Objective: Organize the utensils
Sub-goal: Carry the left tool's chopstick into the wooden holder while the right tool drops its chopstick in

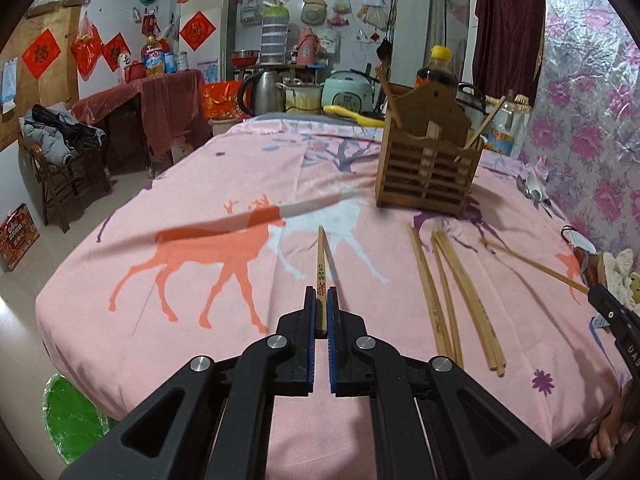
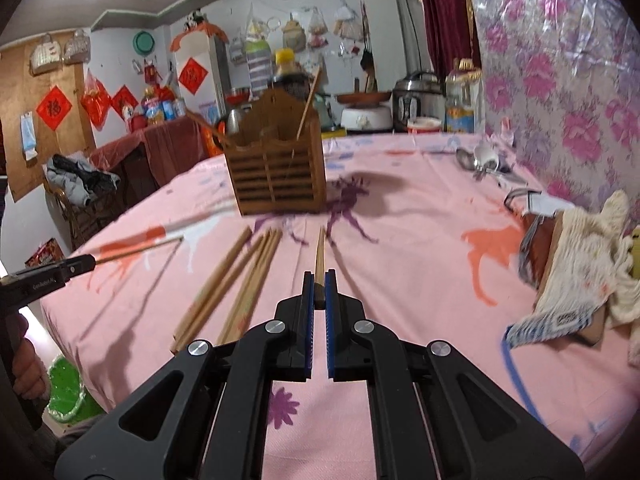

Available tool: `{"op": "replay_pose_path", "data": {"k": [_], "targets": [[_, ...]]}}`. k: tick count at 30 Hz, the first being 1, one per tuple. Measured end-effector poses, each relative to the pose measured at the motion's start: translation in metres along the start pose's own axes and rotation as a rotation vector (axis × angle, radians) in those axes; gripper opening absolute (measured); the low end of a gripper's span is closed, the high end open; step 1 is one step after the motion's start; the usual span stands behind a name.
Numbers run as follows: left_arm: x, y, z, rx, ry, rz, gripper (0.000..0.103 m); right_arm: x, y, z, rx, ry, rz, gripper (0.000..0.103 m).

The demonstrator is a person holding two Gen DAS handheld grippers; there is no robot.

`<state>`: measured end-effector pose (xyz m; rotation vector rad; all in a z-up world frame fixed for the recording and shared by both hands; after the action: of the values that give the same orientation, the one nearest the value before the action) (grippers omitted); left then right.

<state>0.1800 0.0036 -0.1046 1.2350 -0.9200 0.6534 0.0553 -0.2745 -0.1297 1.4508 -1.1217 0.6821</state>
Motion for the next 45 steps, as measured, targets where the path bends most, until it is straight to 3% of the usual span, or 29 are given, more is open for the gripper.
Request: {"op": "replay_pose_path", "data": {"k": [14, 30, 37, 45], "targets": [[0.046, 0.035, 0.014, -0.063, -0.01, 0.073, 0.006, 0.042, 0.024, -0.001, 0.042, -0.025, 0.091, 0.006], [0.115, 0.032, 0.042, -0.163, -0.039, 0.101, 0.006, 0.097, 0.021, -0.018, 0.09, 0.003, 0.158, 0.006], [0.169, 0.017, 0.061, -0.204, -0.05, 0.149, 0.006, 0.134, -0.003, -0.026, 0.138, -0.007, 0.182, 0.006], [0.246, -0.016, 0.088, -0.224, -0.056, 0.23, 0.006, 0.212, -0.044, -0.029, 0.17, 0.0, 0.29, 0.006]]}}
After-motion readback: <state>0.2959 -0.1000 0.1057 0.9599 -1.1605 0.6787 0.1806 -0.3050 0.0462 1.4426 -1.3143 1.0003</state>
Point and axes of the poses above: each gripper's, at about its wrist camera, not at the fingertips, and y roughly against the way its jaws point, z to its right, x to its top, the point moved 3 cm from there along -y, roughly the way its jaws point, and after that the axes turned 8 degrees about z, right-handed, at the moved point
